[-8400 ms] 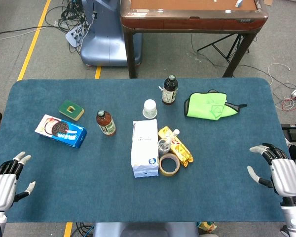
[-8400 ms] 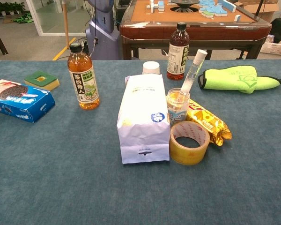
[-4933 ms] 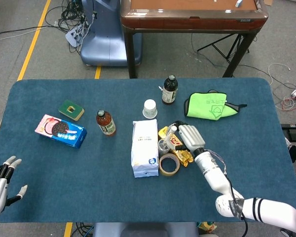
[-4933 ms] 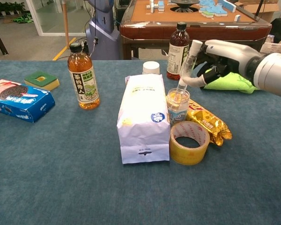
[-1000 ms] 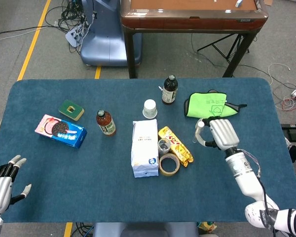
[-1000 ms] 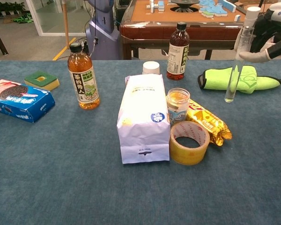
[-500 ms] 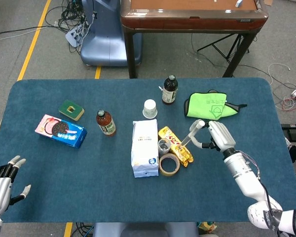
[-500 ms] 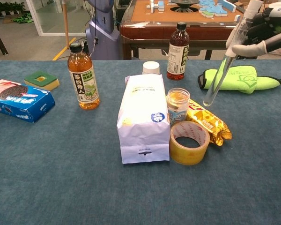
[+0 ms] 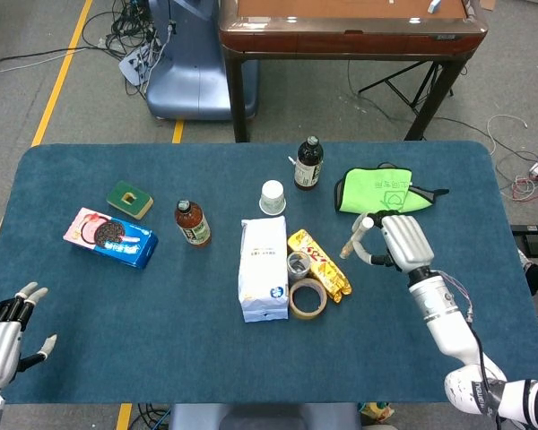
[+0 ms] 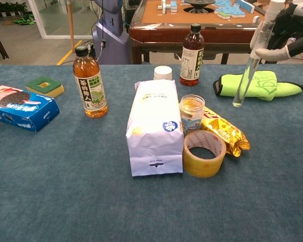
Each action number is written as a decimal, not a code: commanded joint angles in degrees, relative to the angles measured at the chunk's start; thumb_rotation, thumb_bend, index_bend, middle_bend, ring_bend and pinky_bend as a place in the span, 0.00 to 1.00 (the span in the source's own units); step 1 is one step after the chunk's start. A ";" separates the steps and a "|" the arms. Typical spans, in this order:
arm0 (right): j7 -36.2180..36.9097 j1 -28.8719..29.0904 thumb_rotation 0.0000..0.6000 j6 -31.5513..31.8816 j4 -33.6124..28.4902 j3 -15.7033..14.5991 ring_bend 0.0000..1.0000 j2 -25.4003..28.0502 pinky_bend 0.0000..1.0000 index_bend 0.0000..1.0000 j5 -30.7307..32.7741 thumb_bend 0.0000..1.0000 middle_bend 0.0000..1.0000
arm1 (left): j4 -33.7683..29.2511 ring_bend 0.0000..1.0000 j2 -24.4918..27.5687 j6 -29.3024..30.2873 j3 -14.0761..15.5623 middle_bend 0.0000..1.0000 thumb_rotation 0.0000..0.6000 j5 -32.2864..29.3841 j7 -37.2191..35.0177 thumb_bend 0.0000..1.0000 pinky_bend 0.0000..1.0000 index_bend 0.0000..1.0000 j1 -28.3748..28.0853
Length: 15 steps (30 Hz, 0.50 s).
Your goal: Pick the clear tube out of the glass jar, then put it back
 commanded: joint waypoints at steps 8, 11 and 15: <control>2.67 -0.30 1.00 -1.27 0.27 -0.62 0.39 -0.78 0.32 0.70 0.18 0.51 0.52 | 0.25 0.17 -0.11 -0.04 0.04 0.09 1.00 -0.07 -0.23 0.30 0.13 0.15 0.05; -0.47 0.97 1.00 -5.24 -0.04 -2.00 0.39 0.29 0.32 0.70 2.41 0.51 0.52 | 0.26 0.17 -0.03 -0.02 0.05 0.09 1.00 0.02 -0.27 0.30 0.13 0.15 0.05; 0.79 1.25 1.00 -4.16 -1.08 -0.79 0.39 -0.36 0.32 0.70 1.81 0.51 0.52 | 0.22 0.17 0.17 0.35 0.01 0.09 1.00 0.13 -0.49 0.30 0.13 0.15 0.19</control>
